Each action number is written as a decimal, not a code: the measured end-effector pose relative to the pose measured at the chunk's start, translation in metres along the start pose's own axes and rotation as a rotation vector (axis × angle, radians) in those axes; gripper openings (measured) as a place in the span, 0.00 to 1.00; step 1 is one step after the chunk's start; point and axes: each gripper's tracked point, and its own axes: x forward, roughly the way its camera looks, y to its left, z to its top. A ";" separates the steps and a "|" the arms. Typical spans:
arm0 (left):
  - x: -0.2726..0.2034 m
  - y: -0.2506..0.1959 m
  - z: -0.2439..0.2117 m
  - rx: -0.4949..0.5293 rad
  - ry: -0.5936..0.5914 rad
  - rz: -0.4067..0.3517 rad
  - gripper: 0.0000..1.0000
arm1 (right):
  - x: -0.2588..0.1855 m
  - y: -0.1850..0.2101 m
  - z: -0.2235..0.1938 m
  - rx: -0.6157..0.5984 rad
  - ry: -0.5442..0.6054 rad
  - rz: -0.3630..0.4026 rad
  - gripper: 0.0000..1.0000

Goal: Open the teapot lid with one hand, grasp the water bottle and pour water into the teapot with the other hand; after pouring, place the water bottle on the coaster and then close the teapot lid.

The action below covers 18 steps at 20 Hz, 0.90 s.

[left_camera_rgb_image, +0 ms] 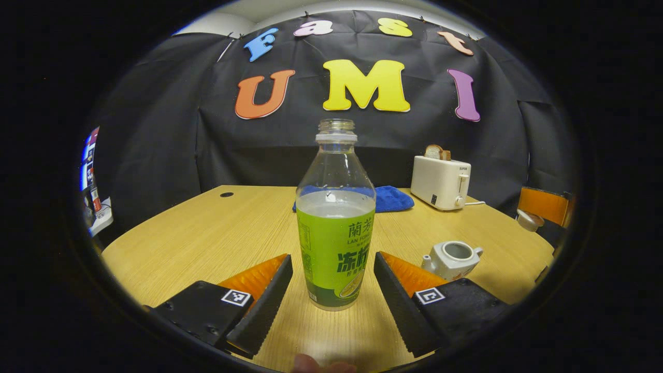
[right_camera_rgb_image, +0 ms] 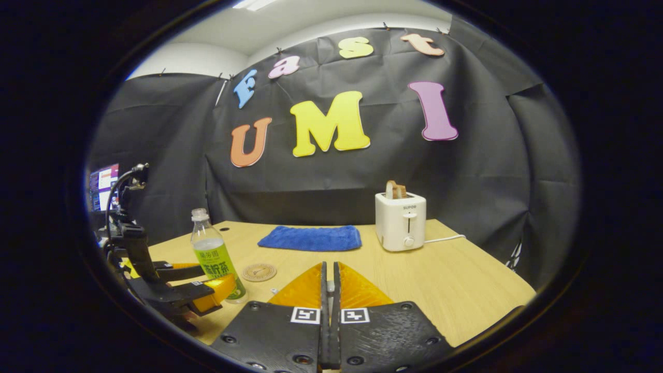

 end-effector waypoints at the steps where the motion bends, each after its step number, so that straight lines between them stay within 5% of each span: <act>1: 0.002 0.000 -0.002 -0.002 0.011 0.004 0.99 | -0.001 -0.001 0.000 0.000 0.000 0.000 0.00; 6: 0.005 0.000 -0.005 0.012 0.025 0.002 0.82 | -0.007 -0.004 0.003 0.004 -0.005 0.009 0.00; 10: 0.002 -0.001 -0.004 0.057 0.051 0.015 0.78 | -0.011 -0.014 0.001 0.017 -0.005 0.009 0.00; 18: -0.018 0.006 0.023 0.395 0.134 0.058 0.74 | -0.024 -0.047 -0.010 0.021 0.011 -0.024 0.00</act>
